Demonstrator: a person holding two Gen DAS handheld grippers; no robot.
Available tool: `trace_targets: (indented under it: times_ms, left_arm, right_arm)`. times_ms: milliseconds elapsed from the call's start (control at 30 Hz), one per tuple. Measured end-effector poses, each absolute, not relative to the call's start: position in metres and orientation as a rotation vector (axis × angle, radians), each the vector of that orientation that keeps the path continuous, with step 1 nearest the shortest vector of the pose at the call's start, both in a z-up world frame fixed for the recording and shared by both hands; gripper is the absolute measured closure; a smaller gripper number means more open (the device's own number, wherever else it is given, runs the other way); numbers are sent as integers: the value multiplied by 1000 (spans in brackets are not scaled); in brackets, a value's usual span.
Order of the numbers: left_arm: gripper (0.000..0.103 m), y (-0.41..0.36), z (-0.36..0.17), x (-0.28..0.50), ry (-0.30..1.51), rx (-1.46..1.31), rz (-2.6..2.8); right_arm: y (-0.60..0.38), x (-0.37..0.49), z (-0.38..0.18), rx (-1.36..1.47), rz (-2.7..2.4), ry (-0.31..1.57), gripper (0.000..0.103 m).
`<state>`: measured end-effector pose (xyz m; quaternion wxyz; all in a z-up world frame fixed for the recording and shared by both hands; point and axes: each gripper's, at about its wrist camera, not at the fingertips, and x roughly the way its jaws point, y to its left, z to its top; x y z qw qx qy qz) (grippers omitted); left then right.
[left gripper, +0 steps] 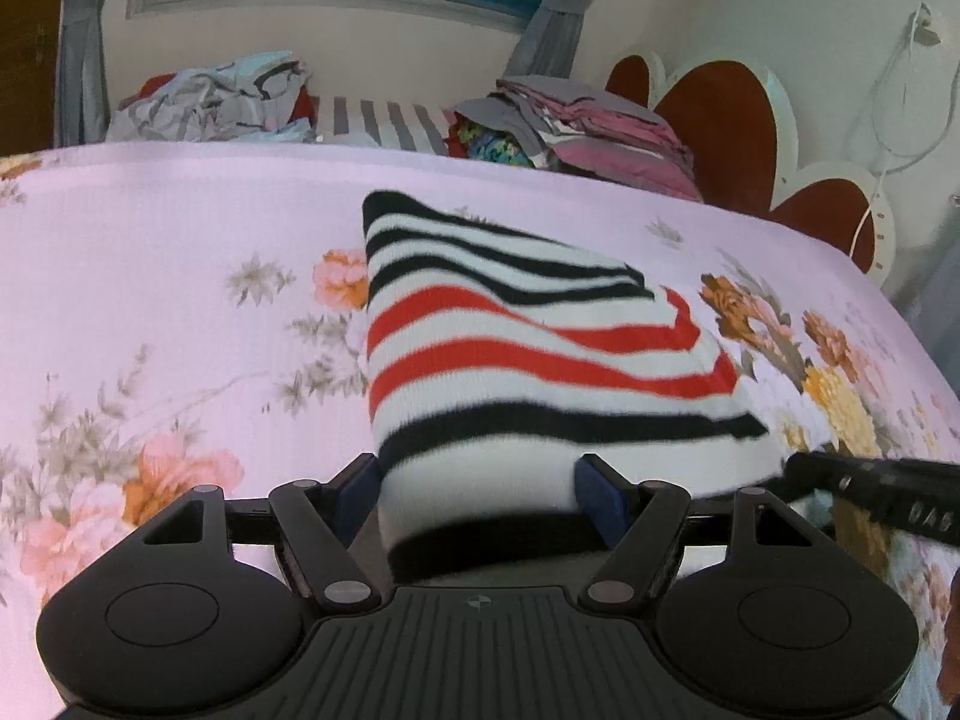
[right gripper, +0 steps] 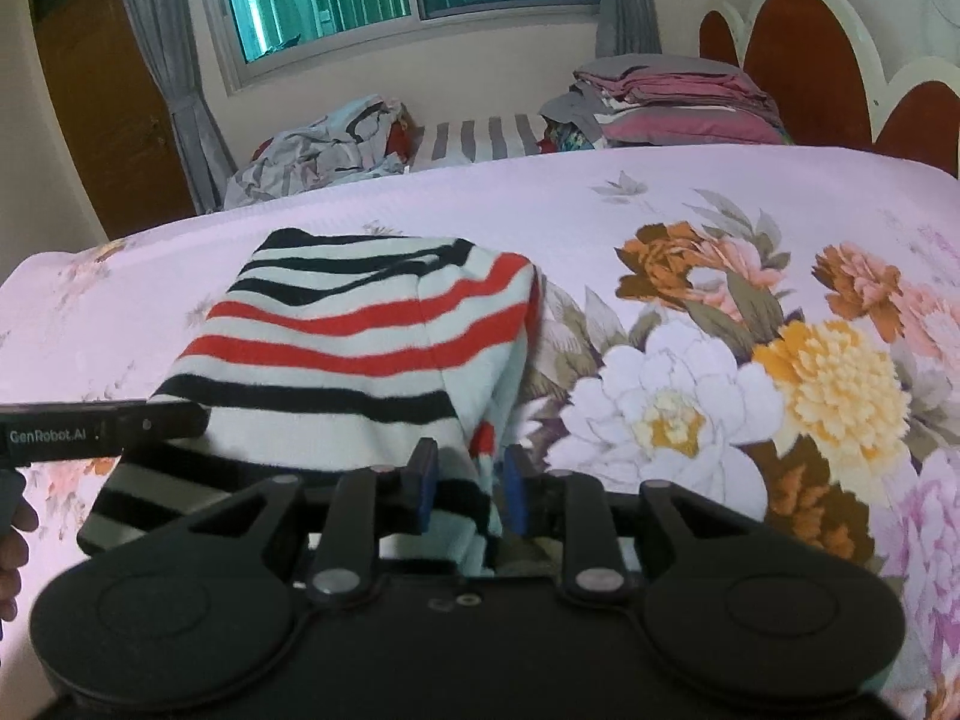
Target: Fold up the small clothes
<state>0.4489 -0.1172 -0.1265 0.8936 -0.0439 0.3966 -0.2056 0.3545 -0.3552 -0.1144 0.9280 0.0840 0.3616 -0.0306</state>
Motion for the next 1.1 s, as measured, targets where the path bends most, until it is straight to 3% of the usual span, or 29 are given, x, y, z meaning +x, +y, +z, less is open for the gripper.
trace_targets:
  times_ms: [267, 533, 733, 933, 1100]
  left_arm:
    - [28, -106, -139, 441, 851, -137, -427]
    - [24, -105, -134, 444, 870, -167, -411]
    - [19, -108, -121, 459, 880, -210, -401]
    - [18, -110, -124, 478, 897, -241, -367]
    - [18, -113, -131, 492, 917, -257, -376]
  right_arm:
    - [-360, 340, -138, 202, -56, 805, 79]
    - [-369, 339, -130, 269, -52, 812, 72]
    - [-386, 352, -116, 350, -58, 774, 42]
    - [-396, 372, -110, 376, -46, 771, 30]
    - [-400, 392, -118, 422, -33, 798, 27]
